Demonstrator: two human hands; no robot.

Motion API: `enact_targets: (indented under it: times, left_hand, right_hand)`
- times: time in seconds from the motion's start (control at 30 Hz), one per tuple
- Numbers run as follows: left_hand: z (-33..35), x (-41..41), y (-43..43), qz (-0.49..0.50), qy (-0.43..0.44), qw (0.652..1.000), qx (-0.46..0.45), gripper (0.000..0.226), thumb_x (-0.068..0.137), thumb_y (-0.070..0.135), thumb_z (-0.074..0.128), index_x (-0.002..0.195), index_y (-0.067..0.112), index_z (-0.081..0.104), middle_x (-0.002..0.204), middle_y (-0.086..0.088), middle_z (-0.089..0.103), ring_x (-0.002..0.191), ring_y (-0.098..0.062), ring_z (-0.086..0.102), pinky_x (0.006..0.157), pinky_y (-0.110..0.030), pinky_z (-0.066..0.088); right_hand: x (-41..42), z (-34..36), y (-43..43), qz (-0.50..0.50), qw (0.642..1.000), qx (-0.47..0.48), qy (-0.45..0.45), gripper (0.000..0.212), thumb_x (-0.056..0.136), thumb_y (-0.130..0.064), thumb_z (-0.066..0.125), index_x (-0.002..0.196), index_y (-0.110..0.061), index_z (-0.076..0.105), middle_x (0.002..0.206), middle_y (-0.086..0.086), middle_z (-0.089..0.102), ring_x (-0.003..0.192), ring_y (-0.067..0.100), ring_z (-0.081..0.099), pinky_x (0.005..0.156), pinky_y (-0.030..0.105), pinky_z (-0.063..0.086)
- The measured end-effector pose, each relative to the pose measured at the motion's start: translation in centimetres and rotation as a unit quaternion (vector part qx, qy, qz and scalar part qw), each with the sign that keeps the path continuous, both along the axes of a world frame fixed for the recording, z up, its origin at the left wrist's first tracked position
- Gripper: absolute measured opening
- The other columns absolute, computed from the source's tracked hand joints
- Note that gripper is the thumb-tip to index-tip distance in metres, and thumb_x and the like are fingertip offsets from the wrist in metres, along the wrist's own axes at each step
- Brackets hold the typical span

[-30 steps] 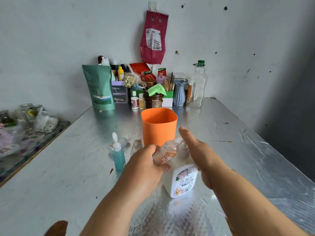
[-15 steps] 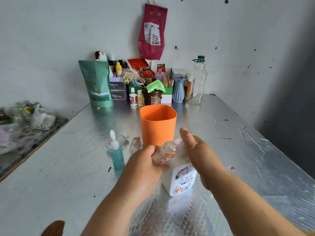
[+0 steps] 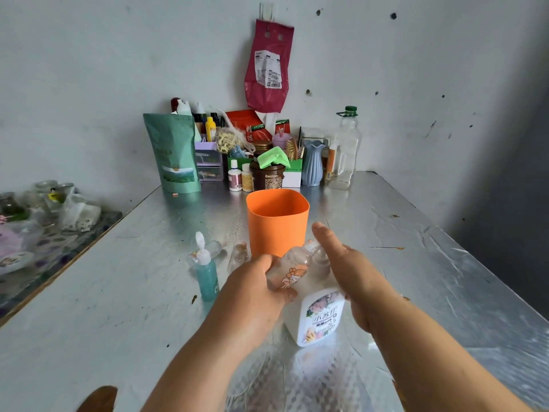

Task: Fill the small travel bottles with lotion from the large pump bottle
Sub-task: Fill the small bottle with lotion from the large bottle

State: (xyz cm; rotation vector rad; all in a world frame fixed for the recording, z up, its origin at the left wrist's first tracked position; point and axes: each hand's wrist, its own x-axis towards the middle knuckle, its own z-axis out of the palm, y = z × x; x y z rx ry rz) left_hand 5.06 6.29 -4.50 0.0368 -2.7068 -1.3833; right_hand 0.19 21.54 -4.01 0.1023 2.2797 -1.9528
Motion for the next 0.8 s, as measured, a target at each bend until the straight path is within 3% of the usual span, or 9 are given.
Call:
enact_targets:
  times: [0.07,0.2,0.43,0.57,0.8]
  left_hand:
    - [0.0,-0.1,0.1,-0.003,-0.001,1.0,0.002,0.024,0.08,0.021,0.074,0.099,0.03,0.063,0.091,0.015,0.07,0.085,-0.005,0.065,0.076,-0.029,0.052]
    - [-0.3,-0.2,0.1,-0.004,-0.001,1.0,0.014,0.023,0.08,0.019,0.075,0.098,0.028,0.064,0.09,0.016,0.07,0.085,-0.004,0.065,0.076,-0.027,0.051]
    - [-0.8,-0.4,0.1,-0.001,-0.001,1.0,0.001,0.023,0.082,0.021,0.074,0.1,0.03,0.063,0.092,0.02,0.067,0.082,0.003,0.061,0.062,-0.015,0.038]
    - [-0.6,-0.3,0.1,-0.002,0.001,1.0,0.004,0.025,0.082,0.02,0.074,0.103,0.028,0.063,0.095,0.018,0.068,0.089,-0.004,0.064,0.071,-0.021,0.045]
    - [-0.2,-0.3,0.1,-0.005,0.001,1.0,0.012,0.025,0.082,0.018,0.074,0.101,0.03,0.062,0.093,0.016,0.069,0.085,-0.002,0.064,0.075,-0.025,0.05]
  right_hand:
    - [0.0,-0.1,0.0,-0.002,1.0,0.006,0.011,0.069,0.084,-0.07,0.047,0.101,-0.007,0.068,0.098,0.017,0.073,0.093,0.033,0.07,0.089,0.042,0.052]
    - [0.0,-0.3,0.0,-0.019,0.999,0.017,0.024,0.062,0.087,-0.068,0.044,0.102,-0.011,0.064,0.099,0.011,0.07,0.093,0.025,0.066,0.07,0.031,0.046]
    - [-0.1,-0.9,-0.3,-0.044,0.998,0.032,0.034,0.056,0.089,-0.066,0.043,0.102,-0.014,0.06,0.1,0.009,0.068,0.094,0.025,0.064,0.076,0.035,0.047]
    - [0.0,-0.7,-0.1,-0.029,0.999,0.037,0.019,0.065,0.083,-0.073,0.045,0.104,-0.014,0.062,0.103,0.009,0.069,0.099,0.026,0.063,0.091,0.041,0.047]
    - [0.2,0.1,0.1,0.003,1.0,0.014,0.001,0.068,0.082,-0.074,0.045,0.101,-0.012,0.067,0.099,0.012,0.073,0.094,0.029,0.069,0.093,0.042,0.05]
